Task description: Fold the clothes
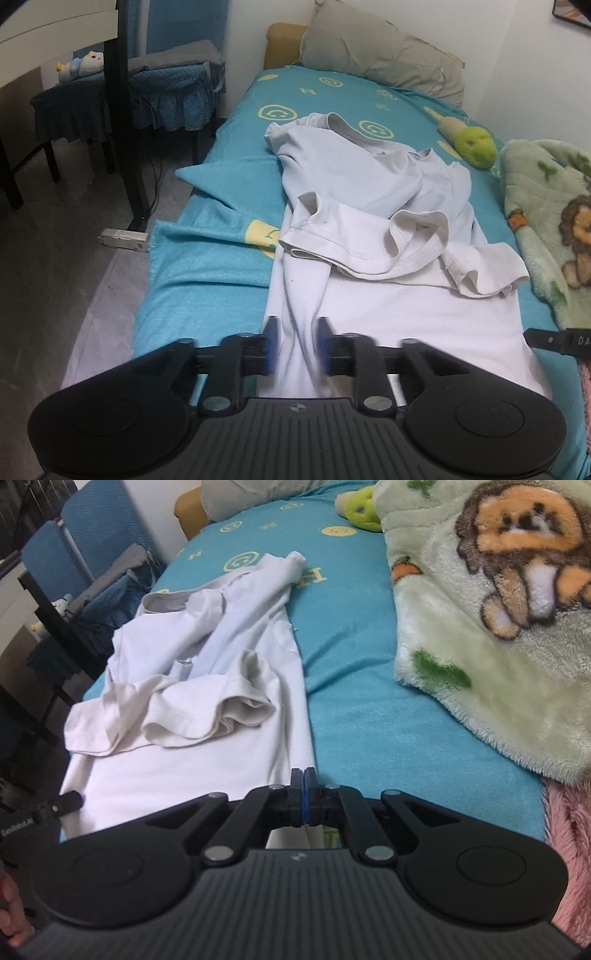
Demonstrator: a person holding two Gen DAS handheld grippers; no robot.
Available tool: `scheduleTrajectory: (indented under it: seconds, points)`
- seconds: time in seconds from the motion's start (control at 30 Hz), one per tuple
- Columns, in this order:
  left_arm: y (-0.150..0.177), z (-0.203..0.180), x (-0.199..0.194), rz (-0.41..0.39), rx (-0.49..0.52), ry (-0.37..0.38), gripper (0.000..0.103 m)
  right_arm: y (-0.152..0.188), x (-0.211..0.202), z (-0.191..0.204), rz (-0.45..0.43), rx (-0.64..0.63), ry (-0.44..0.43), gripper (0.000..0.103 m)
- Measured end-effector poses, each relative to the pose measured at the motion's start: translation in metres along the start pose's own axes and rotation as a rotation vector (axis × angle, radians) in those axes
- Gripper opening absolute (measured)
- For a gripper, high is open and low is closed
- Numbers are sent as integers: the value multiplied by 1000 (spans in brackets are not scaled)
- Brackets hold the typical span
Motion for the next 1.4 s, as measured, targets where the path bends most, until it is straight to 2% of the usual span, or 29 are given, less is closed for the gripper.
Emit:
scheduleTrajectory:
  seconds: [0.07,0.1,0.17,0.23,0.27,0.3,0.33,0.37,0.4,0.53,0.6,0.77,0.9,1.07,1.2,1.27,1.4]
  points:
    - [-2,-1,-11,-6,-19,20,56,-3,-4,0,-17,8,0,5]
    - [-3,-1,-17,-12,-40,30,61,-5,-6,0,-26,16,-3,5]
    - [-5,-1,-31,-25,-100,65,77,-9,-10,-1,-43,37,-6,6]
    - [-3,-3,-43,-24,-167,129,84,-13,-12,-1,-46,41,0,8]
    - [0,-4,-46,-10,-195,158,84,-14,-13,0,-52,33,10,13]
    - [3,-6,-48,8,-221,183,84,-14,-14,1,-63,26,19,25]
    - [7,-7,-49,24,-236,197,85,-16,-16,1,-76,25,15,66]
    - [10,-8,-49,37,-242,200,85,-17,-19,2,-93,32,3,101]
    - [13,-9,-49,49,-247,204,86,-18,-21,3,-111,39,-7,103]
    - [20,-13,-44,93,-244,187,87,-23,-31,6,-161,47,-33,103]
    - [24,-11,-39,123,-275,200,87,-24,-33,7,-174,43,-32,103]
    - [37,1,-23,224,-443,255,87,-25,-35,5,-186,60,-26,103]
    - [50,16,-8,286,-578,262,83,-24,-34,5,-183,61,-18,103]
    - [52,28,-1,255,-702,268,83,-24,-34,5,-184,54,-13,103]
    - [51,37,3,198,-790,267,81,-23,-33,6,-180,47,-5,103]
    - [50,38,2,169,-813,262,74,-22,-33,6,-179,47,-3,103]
    - [50,40,-3,122,-845,292,67,-22,-35,4,-183,53,6,103]
Point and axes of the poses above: each gripper's, at about its wrist camera, not at the fingertips, and x roughly the way its jaws point, z to its left, y to its underside, the point moved 3 cm from there along x, roughly the way its jaws point, and after that the axes turned 8 degrees about -z, right-handed, at the moved point
